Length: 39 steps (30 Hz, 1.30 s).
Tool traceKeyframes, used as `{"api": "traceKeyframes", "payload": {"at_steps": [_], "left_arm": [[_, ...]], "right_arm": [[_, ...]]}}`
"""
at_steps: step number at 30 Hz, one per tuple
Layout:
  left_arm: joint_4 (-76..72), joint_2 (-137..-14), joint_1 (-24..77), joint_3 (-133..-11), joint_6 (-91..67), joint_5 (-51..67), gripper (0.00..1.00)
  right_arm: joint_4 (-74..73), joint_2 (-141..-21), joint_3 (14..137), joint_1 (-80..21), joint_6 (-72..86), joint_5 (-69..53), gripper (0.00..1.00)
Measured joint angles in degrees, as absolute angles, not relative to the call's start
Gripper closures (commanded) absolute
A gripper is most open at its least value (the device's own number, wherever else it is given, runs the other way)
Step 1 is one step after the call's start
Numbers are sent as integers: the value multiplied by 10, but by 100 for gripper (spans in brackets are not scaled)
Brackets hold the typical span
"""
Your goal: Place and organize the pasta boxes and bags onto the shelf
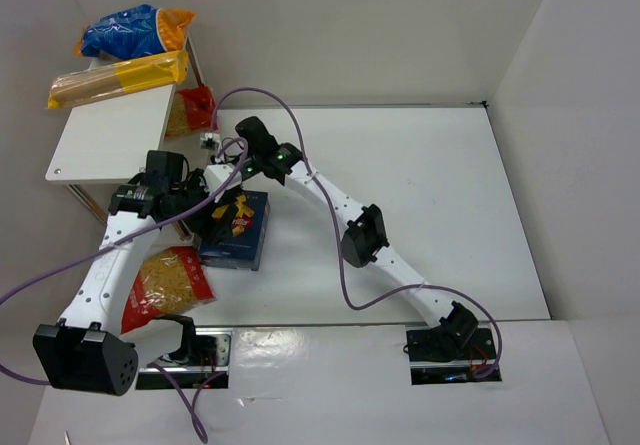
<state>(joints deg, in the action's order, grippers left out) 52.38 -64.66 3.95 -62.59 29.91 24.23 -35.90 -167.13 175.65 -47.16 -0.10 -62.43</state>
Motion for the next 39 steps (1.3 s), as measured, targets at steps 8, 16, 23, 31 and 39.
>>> {"api": "traceKeyframes", "payload": {"at_steps": [8,16,23,31,39], "left_arm": [[524,-646,39,-626,299,242,0],[524,-641,39,-626,299,242,0],[524,-641,39,-626,299,242,0],[524,-639,39,-626,299,242,0],[524,-636,39,-626,299,242,0]], "right_arm": [[-323,-1702,1757,-473,33,-615,99],[-302,-1706,1757,-476,52,-597,85],[-288,-1706,1757,-484,57,-578,49],[-254,-1706,1764,-494,49,-574,27],[-269,-1706,1767,-497,13,-541,19]]}}
